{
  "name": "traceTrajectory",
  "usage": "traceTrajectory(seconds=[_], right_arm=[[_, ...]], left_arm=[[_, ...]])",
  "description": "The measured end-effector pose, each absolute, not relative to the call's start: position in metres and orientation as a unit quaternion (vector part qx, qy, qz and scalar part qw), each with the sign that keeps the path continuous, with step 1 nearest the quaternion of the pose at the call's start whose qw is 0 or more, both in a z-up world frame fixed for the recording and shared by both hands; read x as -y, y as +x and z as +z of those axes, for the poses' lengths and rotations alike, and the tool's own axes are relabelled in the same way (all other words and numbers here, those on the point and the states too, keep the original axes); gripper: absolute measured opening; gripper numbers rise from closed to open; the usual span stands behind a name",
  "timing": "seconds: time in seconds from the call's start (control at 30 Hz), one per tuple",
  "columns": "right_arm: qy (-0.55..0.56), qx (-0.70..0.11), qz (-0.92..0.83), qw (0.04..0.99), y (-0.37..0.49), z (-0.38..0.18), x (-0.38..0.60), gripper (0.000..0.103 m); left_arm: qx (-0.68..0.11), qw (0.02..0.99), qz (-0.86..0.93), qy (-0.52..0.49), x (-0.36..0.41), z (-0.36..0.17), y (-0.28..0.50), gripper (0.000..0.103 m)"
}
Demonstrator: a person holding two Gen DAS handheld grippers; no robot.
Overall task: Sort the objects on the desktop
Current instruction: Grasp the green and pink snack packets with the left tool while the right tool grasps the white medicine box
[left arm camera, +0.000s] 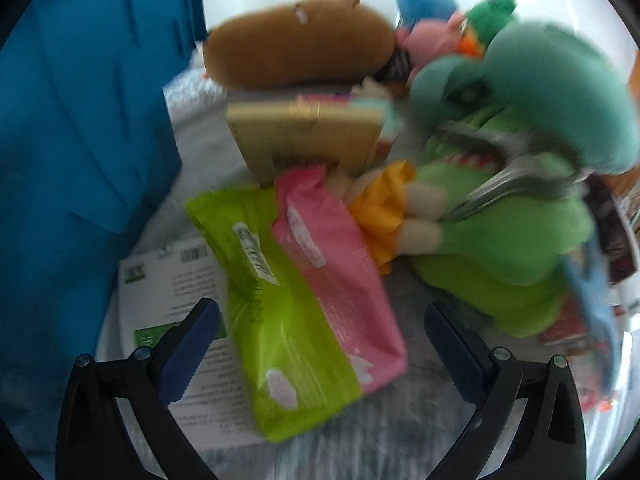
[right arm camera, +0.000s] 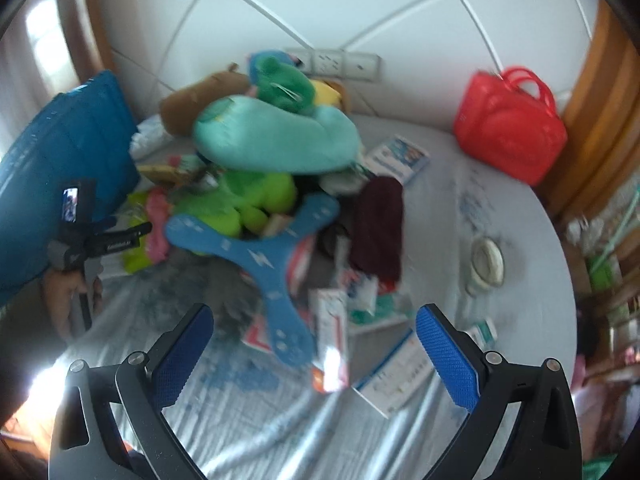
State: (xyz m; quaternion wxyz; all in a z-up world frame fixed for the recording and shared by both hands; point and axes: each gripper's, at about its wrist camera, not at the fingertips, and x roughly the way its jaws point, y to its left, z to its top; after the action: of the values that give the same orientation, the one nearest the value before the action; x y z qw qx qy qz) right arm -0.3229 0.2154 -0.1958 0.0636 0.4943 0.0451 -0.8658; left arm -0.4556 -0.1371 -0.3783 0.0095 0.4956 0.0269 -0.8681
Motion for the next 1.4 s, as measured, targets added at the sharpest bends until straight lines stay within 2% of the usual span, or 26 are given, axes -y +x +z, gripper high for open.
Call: traceTrajectory(seconds=[0.3,0.37,0.57,0.63,0.87,1.03,1.4], right_arm=[[0.525,-0.015,-0.851,0.01,-0.301,-0.222,-0.262,0.103],[0.529,-0.01,-0.848,0.002,-0.298,-0.229,-0.27,0.103],[0.542,-0.003,-0.84,-0.018,-0.291,-0.257,-0.286,0.103],[0.549,0.01,-0.835,-0.028,-0.291,-0.274,-0.293,0.103],[0.571,0.068,-0.815,-0.078,-0.303,-0.334,-0.316,0.103],[0.592,0.075,-0.796,-0.103,-0.324,-0.377,-0.324,0.103],[0.601,0.086,-0.779,-0.159,-0.346,-0.418,-0.327,0.103]], left_arm=[[-0.006,0.06,-0.854,0.517,0.133,-0.411,-0.473,0.103],[-0.003,0.054,-0.859,0.51,0.131,-0.409,-0.469,0.086],[0.004,0.028,-0.86,0.509,0.126,-0.403,-0.459,0.062],[-0.002,0.025,-0.86,0.509,0.128,-0.399,-0.454,0.059],[-0.016,0.015,-0.865,0.501,0.13,-0.37,-0.422,0.058],[-0.011,-0.004,-0.869,0.495,0.127,-0.349,-0.404,0.058],[-0.04,-0.008,-0.875,0.482,0.135,-0.311,-0.369,0.058]])
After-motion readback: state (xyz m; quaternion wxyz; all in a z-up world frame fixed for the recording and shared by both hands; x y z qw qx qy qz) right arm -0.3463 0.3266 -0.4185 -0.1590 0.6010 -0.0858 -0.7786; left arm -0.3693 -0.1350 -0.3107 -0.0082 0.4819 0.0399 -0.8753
